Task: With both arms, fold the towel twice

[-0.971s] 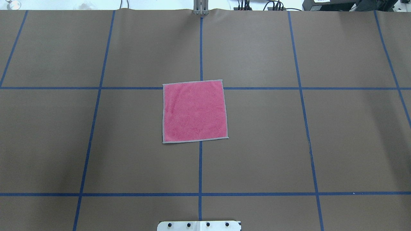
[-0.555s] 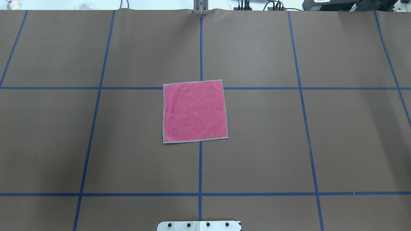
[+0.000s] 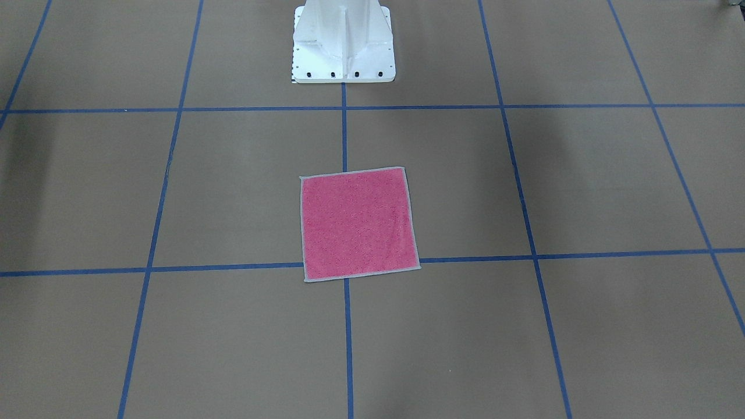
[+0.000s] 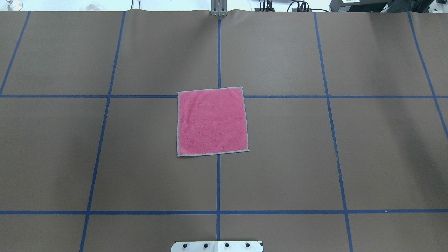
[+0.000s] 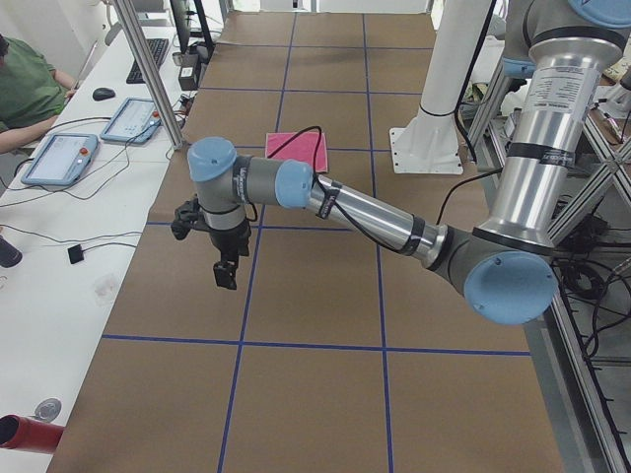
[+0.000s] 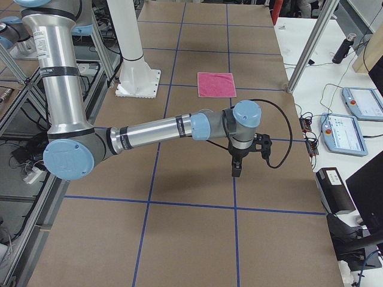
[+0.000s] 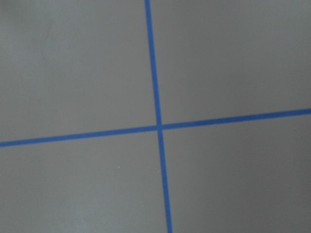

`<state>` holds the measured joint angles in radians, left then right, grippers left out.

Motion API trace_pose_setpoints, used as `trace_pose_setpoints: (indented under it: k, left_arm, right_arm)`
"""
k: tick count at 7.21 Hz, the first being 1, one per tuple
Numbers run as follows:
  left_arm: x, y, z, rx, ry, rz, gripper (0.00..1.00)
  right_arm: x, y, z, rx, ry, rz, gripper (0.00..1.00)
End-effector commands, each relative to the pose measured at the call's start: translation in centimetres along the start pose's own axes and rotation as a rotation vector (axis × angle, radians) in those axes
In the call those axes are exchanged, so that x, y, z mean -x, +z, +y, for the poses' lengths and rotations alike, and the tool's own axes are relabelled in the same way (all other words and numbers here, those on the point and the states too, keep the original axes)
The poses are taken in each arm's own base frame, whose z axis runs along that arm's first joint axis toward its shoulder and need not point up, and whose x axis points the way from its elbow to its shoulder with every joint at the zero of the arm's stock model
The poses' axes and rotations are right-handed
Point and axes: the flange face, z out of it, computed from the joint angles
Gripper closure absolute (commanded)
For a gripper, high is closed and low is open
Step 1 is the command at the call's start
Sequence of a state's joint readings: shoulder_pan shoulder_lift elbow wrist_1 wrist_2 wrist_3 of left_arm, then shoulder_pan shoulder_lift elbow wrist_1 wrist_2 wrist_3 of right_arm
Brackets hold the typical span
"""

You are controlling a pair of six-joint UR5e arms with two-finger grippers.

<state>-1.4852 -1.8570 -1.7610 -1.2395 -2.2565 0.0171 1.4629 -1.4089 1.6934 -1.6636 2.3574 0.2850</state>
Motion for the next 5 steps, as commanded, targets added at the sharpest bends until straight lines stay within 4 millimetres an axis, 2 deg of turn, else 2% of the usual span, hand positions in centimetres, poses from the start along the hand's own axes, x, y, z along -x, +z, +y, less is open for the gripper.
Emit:
trace_pose_setpoints:
  k: [1,2,3,4,5]
  left_arm:
    - [-14.1,-0.1,-1.3,-0.023,0.049,0.051,0.0]
    - [-21.1,-1.0,-1.7,-0.072,0.001,0.103,0.0]
    - [-25.1,0.4,-1.4,-0.087,-0.02,0.155,0.0]
    - [-30.8,3.9,-0.1,-0.072,-0.042,0.227,0.0]
    - [-33.6,6.0,0.2,-0.067,-0.175,0.298,0.0]
  right_arm:
    - [7.8,1.1,-0.3,0.01,-0.025,-0.025,0.0]
    - [11.5,-0.6,-1.3,-0.024,-0.085,-0.046,0.0]
    - [12.3,1.5,-1.0,0.019,-0.092,-0.052,0.0]
    - [14.6,2.1,-0.5,0.026,-0.14,-0.08,0.0]
    - [14.8,2.9,-0.4,0.01,-0.175,-0.099,0.0]
